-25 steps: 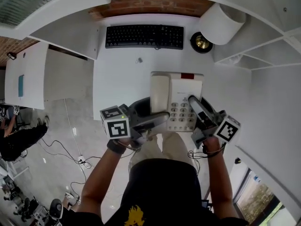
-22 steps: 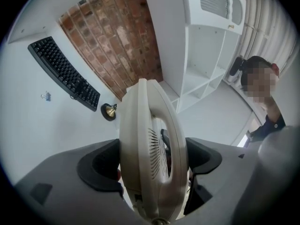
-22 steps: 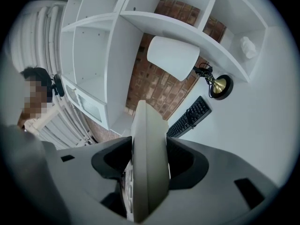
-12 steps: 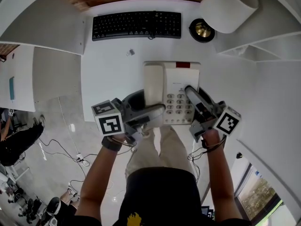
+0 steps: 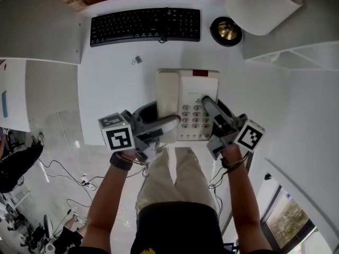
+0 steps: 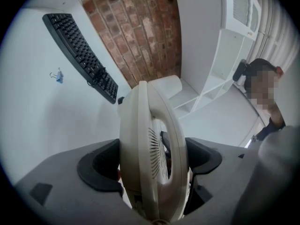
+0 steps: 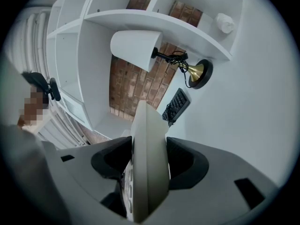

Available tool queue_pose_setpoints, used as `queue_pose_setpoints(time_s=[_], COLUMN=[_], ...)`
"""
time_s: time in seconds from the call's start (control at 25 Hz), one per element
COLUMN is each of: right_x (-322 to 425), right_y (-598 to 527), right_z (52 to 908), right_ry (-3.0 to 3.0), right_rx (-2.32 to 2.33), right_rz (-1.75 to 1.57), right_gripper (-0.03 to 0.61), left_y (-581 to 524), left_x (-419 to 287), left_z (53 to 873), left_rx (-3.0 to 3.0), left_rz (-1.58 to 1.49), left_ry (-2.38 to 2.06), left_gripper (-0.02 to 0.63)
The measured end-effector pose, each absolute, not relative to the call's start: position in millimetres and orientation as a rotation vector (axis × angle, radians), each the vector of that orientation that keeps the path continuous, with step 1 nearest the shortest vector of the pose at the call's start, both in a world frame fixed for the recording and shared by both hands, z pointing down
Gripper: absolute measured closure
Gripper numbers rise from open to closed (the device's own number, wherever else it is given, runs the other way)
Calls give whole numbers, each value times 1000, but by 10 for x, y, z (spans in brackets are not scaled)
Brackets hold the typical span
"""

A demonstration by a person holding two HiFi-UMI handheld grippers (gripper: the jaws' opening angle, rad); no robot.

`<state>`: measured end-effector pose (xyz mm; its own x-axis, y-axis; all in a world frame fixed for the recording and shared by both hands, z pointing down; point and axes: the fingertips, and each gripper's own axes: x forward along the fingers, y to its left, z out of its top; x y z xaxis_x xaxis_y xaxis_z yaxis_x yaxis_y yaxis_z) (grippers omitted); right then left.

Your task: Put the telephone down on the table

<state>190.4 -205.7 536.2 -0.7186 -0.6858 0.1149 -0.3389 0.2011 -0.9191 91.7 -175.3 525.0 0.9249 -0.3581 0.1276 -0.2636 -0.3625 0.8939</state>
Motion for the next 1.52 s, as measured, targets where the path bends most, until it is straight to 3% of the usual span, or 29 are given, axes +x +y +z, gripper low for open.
queue_pose_setpoints(time_s=[0.72,1.52], right_x=[1937,1932], right_y=[-2251,-2223], right_z=[6239,6412], right_ry=[2090,2064], right_rx=[-985,-1040], right_rz=[-1650,-1770], right_gripper=[356,353], left_y=[-1991,-1951], left_x=[978,972], left_z=[6045,6281], left_rx=[1888,1772], left_rz=[-69,-70], left_ry=[-479,-503], left_gripper=[182,181])
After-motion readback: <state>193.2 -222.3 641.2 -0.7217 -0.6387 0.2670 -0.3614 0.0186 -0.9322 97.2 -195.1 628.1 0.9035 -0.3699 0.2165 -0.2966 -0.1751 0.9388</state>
